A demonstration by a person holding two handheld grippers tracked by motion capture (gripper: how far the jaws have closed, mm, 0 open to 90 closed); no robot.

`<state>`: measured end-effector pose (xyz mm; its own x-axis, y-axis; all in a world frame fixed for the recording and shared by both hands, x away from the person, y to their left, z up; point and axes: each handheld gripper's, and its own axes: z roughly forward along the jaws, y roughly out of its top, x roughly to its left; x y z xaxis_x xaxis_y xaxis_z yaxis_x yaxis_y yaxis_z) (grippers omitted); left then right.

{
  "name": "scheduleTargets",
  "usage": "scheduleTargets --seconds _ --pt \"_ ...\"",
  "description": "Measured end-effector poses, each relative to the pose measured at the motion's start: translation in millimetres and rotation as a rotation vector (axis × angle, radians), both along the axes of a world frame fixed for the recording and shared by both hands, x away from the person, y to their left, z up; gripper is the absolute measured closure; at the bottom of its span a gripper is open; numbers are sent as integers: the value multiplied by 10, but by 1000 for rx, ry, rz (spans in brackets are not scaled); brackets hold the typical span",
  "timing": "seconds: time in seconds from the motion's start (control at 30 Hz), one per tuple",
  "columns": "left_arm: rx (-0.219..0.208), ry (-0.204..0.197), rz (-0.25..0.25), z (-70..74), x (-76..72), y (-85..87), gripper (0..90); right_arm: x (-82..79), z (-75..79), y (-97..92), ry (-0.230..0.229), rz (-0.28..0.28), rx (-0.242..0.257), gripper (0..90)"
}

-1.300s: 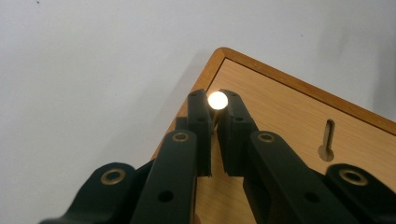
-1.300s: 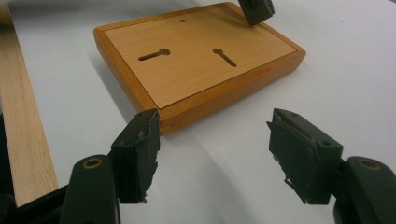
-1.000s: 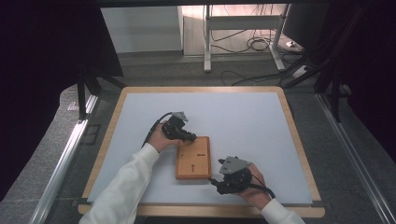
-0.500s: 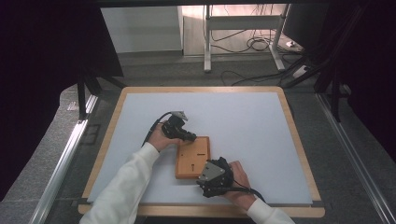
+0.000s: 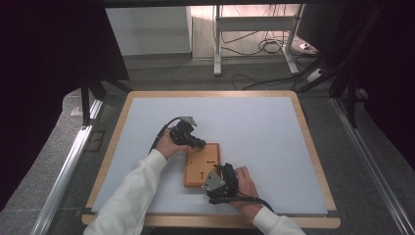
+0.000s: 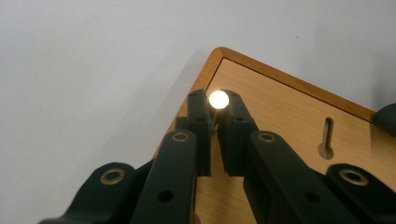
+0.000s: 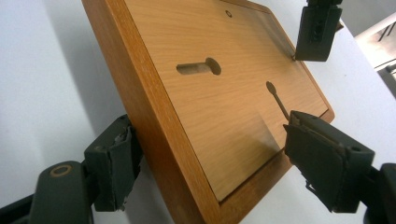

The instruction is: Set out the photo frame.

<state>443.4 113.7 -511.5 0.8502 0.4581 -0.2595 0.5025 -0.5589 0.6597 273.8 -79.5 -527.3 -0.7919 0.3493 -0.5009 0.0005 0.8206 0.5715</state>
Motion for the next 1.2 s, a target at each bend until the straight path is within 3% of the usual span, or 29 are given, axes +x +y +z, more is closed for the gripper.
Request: scheduleTargets --seconds 0.2,0.43,0.87,1.2 --pt "1 0 5 0 0 -2 851 -17 -3 46 -34 6 -24 236" --pt "1 -3 10 1 -1 -4 851 -71 22 62 -65 43 -46 342" --pt "-11 -4 38 -4 26 1 848 -111 225 33 -130 44 -72 472" --pt "-5 -13 41 4 29 -4 829 -133 283 30 -185 51 -96 533"
